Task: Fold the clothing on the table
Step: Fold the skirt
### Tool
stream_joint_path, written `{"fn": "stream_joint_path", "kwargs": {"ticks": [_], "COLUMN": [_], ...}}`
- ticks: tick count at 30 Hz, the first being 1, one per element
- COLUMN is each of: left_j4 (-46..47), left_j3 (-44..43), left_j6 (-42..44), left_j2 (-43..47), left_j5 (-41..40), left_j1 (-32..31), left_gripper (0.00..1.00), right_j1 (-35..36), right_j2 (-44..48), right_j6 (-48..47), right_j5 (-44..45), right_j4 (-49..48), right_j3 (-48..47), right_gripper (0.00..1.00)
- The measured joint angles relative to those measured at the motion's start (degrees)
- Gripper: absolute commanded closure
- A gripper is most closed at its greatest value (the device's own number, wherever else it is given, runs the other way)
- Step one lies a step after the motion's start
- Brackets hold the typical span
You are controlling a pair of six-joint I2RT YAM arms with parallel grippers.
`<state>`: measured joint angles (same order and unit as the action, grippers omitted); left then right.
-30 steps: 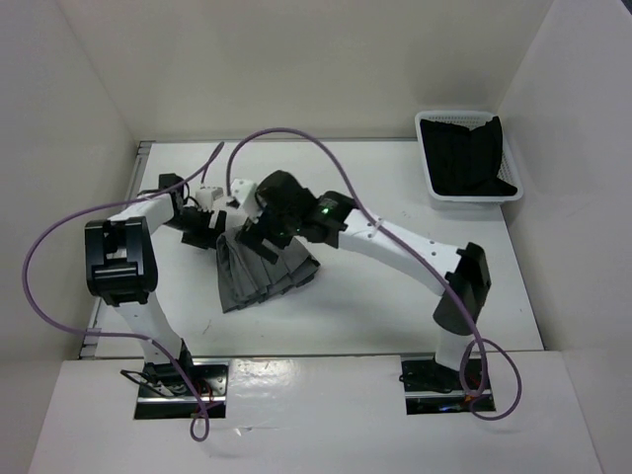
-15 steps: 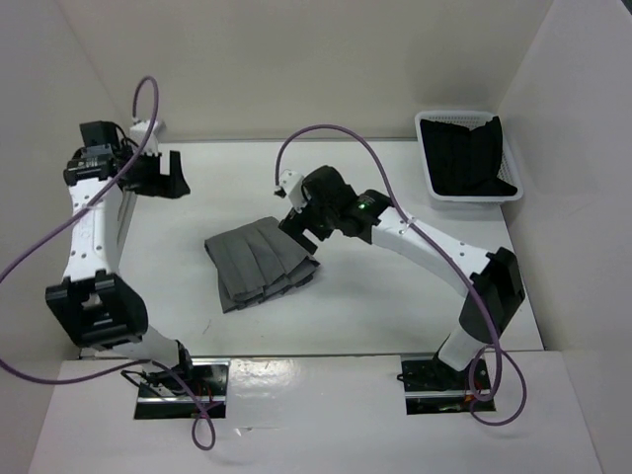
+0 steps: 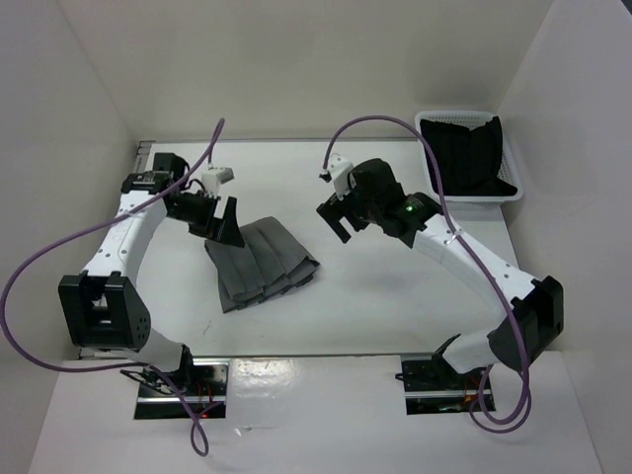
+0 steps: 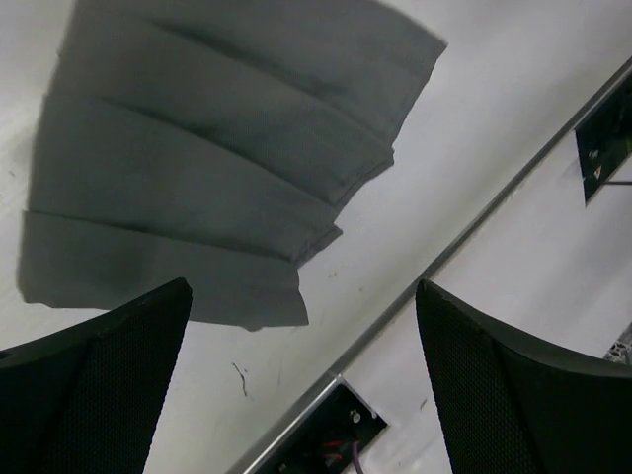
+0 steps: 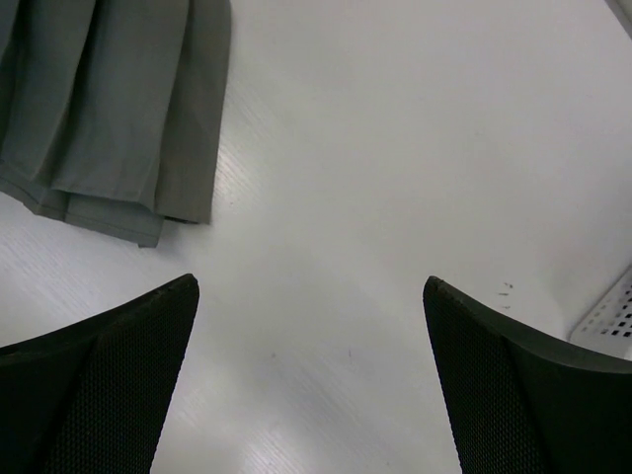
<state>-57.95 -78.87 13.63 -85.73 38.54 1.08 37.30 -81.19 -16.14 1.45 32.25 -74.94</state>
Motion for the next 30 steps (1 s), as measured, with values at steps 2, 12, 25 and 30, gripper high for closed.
{"fn": "stream_joint_path", "kwargs": {"ticks": [2,12,25,30], "left_j4": [-0.85,2.36,8.33,6.38], "left_j3": [2.43,7.82,8.81,7.98], "left_j6": [0.20,3.50,6.62,7.56], "left_j2": [-0.68,-7.93,-19.34,-18.86], "left_j5": [-1.33,-7.26,-10.40,-10.45], "left_j1": [-0.83,-0.74,4.50,6.38], "left_gripper": [0.00,0.00,0.02,0.02], "right_j1": [-0.96,-3.10,-3.10,-3.10], "right_j2": [1.07,2.73,1.57,0.90], "right_j6": [0.02,0.22,0.22,0.22], "right_j5": [-0.31,-1.38,-1.77,-1.90], "right_j4": [-0.13,-0.55,-1.57,-1.55], "right_j3": [0.28,0.42,1.46,1.46], "right_gripper": [0.02,0.02,0.02,0.02]}}
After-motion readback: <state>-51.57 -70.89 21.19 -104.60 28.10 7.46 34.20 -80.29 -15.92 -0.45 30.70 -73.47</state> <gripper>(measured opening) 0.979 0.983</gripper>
